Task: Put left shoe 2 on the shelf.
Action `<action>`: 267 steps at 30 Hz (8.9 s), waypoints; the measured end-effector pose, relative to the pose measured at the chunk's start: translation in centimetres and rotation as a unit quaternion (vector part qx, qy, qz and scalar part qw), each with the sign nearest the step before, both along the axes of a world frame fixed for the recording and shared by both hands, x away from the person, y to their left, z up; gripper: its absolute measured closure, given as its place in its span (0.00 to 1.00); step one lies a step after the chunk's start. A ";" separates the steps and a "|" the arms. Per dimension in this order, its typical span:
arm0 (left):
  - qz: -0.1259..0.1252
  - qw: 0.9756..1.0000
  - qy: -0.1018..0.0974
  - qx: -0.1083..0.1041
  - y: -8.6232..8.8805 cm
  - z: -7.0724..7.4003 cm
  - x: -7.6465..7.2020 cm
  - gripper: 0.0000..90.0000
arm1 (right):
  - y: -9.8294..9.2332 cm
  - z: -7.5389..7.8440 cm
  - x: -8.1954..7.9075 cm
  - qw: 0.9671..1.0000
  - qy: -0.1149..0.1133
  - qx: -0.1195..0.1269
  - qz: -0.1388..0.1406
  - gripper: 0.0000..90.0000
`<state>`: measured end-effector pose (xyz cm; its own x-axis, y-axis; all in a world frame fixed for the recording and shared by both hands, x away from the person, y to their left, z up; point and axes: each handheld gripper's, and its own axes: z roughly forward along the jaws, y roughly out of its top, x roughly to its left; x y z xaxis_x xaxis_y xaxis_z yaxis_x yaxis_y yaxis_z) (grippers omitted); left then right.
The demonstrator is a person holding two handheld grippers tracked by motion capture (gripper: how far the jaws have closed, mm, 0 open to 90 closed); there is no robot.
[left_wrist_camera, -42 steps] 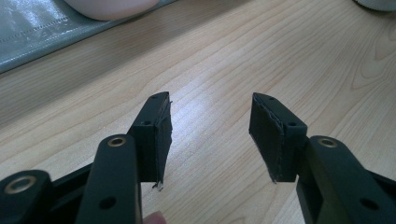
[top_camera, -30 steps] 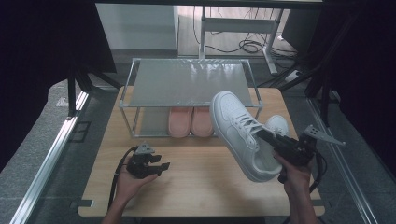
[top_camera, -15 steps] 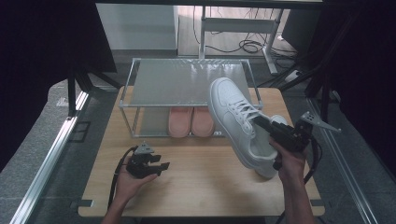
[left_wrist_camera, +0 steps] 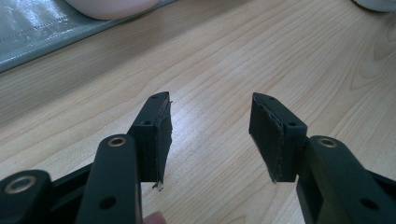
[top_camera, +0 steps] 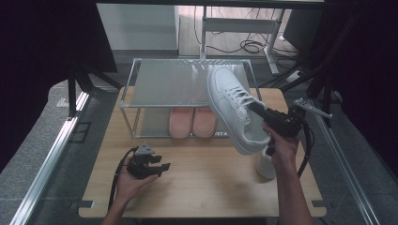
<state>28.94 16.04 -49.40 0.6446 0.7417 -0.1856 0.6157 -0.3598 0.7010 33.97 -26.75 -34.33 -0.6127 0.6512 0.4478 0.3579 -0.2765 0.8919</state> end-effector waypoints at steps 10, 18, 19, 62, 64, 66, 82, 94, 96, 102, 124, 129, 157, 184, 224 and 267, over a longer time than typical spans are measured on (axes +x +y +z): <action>-0.009 1.000 0.001 -0.010 -0.4 0.2 -0.1 0.55 | 2.0 1.1 2.3 1.000 0.006 -0.007 -0.006 0.91; -0.016 1.000 -0.003 -0.012 -0.7 0.6 -0.3 0.55 | 3.6 1.1 4.0 1.000 0.017 -0.005 -0.007 0.91; -0.016 1.000 -0.003 -0.012 -0.7 0.5 -0.3 0.55 | 3.8 1.2 4.2 1.000 0.018 -0.006 -0.008 0.91; -0.018 0.999 -0.008 -0.029 -0.4 0.9 -0.5 0.55 | 9.6 2.4 10.3 0.998 0.056 0.007 -0.040 0.91; -0.018 0.999 -0.009 -0.030 -0.4 0.9 -0.5 0.55 | 10.0 2.5 10.7 0.997 0.061 0.008 -0.044 0.91; -0.016 0.999 -0.011 -0.033 -0.4 0.8 -0.5 0.55 | 10.5 2.5 11.2 0.997 0.066 0.011 -0.050 0.91; -0.010 0.999 -0.015 -0.042 0.2 0.8 -0.5 0.55 | 14.9 3.2 15.0 0.995 0.085 0.008 -0.054 0.90; -0.010 0.999 -0.010 -0.039 0.1 0.4 -0.5 0.55 | 18.2 1.4 18.0 0.990 0.116 0.006 -0.077 0.89; -0.010 0.999 -0.008 -0.038 0.1 0.3 -0.5 0.55 | 18.5 1.2 18.4 0.989 0.120 -0.002 -0.081 0.89; -0.012 0.999 -0.005 -0.034 0.0 0.2 -0.6 0.55 | 19.0 0.6 19.1 0.988 0.133 -0.008 -0.080 0.86; -0.013 0.999 -0.006 -0.032 -0.1 0.3 -0.7 0.55 | 16.5 2.4 16.6 0.997 0.065 -0.013 -0.043 0.75; -0.010 1.000 -0.008 -0.029 0.0 0.3 -0.7 0.55 | 14.6 2.0 14.4 0.998 0.054 -0.011 -0.030 0.84; -0.008 1.000 -0.011 -0.026 0.1 0.6 -0.8 0.55 | 13.9 -4.1 11.1 0.996 0.085 -0.018 0.000 1.00; -0.014 1.000 -0.009 -0.023 -0.4 0.4 -0.6 0.55 | 15.3 -4.0 10.6 0.997 0.076 -0.007 0.017 1.00; -0.016 1.000 -0.008 -0.023 -0.5 0.3 -0.7 0.55 | 17.3 -4.8 10.5 0.995 0.096 -0.020 0.034 1.00; -0.005 1.000 0.000 -0.019 0.2 0.0 -0.1 0.54 | 5.7 -6.9 1.1 0.998 0.038 -0.046 0.008 0.88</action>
